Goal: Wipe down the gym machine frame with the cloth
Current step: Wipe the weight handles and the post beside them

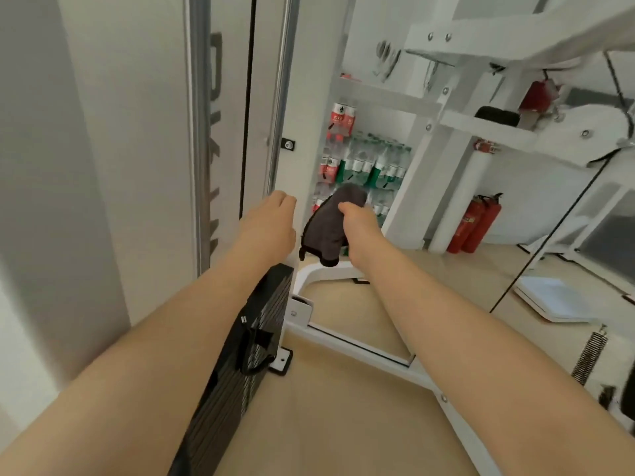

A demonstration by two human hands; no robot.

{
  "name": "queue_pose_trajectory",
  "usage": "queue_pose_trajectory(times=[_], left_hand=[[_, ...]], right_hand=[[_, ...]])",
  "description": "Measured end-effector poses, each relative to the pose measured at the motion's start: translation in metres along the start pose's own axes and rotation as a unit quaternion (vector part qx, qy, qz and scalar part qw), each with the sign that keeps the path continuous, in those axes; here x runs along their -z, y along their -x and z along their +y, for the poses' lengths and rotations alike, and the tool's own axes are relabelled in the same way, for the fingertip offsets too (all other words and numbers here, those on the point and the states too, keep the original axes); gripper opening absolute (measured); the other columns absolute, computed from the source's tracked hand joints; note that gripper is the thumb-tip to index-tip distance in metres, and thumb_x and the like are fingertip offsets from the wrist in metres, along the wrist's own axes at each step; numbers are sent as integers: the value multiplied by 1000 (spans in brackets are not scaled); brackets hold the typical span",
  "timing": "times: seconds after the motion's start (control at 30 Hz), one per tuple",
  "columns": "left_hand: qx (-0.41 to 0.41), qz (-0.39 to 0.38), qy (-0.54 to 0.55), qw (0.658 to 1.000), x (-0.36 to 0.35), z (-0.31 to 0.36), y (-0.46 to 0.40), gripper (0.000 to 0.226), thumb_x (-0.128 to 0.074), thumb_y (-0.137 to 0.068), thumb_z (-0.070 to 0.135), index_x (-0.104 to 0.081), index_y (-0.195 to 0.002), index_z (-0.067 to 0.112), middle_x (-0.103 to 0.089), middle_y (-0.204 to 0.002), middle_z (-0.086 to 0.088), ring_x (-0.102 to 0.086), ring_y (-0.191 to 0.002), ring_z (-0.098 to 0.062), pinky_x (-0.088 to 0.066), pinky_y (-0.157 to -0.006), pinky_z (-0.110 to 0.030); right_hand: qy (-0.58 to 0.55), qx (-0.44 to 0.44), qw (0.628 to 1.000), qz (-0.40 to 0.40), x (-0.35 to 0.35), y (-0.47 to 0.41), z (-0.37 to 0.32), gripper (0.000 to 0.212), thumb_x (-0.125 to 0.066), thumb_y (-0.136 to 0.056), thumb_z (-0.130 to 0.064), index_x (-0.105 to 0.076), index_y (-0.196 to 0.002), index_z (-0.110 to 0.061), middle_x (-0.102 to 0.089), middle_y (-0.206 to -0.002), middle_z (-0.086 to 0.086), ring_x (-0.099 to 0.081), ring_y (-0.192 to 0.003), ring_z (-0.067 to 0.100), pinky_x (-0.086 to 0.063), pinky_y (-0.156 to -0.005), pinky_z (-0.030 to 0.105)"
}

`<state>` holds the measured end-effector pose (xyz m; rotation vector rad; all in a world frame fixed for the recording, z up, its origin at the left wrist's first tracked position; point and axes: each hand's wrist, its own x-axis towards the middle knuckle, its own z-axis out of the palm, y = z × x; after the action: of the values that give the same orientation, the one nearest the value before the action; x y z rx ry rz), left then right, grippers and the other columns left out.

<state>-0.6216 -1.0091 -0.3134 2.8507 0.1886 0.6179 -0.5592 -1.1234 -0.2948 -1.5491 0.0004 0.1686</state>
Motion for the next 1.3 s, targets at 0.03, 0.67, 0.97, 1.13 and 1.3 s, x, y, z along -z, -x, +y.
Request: queue_pose_trajectory(times=[0.03, 0.67, 0.97, 1.13, 1.3], left_hand=[[-10, 16, -34, 999, -9, -6, -8, 45, -43, -91, 5, -36, -135, 6, -30, -145, -10, -35, -128, -26, -35, -98, -34], [-107, 333, -315, 883, -54, -55, -137, 67, 7, -86, 8, -40, -133, -8, -40, -142, -19, -32, -136, -32, -5, -114, -37], [-106, 326, -332, 879, -49, -53, -133, 67, 5, -87, 6, -47, -127, -8, -42, -141, -19, -32, -136, -32, -9, -115, -40], [-98, 310, -350, 879, -45, -51, -129, 72, 6, -86, 8, -57, -117, -7, -52, -132, -18, -40, -131, -31, -13, -114, -39], [-88, 282, -383, 876, -44, -47, -125, 53, -21, -78, 11, -69, -96, -1, -61, -122, -15, -46, -127, -29, -17, -112, -38]], right_hand=[[24, 20, 999, 10, -4, -13, 9, 32, -41, -98, -15, -37, -130, -10, -48, -100, 4, -49, -92, 21, -45, -71, 30], [469, 724, 502, 60, -93, -221, -37, 35, -47, -84, -4, -61, -115, 8, -62, -120, 19, -57, -116, 32, -43, -98, 40], [591, 739, 310, 96, -79, -232, -93, 54, -38, -80, -35, -64, -117, -6, -64, -121, 10, -58, -117, 28, -38, -102, 45], [546, 721, 422, 71, -83, -228, -47, 55, -39, -81, -35, -61, -121, -4, -60, -126, 11, -53, -122, 30, -21, -107, 38], [560, 718, 410, 51, -69, -227, -40, 60, -35, -81, -34, -55, -128, -3, -56, -131, 13, -50, -124, 30, -16, -109, 35]])
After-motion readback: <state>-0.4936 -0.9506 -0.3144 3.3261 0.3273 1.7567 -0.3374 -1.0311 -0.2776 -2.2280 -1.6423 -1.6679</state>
